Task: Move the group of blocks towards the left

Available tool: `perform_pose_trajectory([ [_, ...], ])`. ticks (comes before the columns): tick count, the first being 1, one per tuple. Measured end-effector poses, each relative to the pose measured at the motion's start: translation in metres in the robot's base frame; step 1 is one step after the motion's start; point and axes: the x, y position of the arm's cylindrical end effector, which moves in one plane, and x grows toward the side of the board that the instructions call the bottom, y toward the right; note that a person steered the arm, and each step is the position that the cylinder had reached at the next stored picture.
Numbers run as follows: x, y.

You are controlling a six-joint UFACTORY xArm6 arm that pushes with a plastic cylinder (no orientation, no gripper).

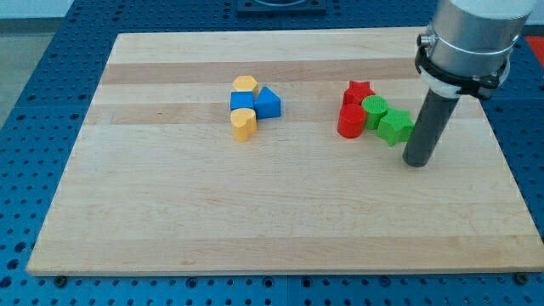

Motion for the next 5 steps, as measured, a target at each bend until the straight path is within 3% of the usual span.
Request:
perform_pose_trajectory([
  [5,-0.054,0.019],
])
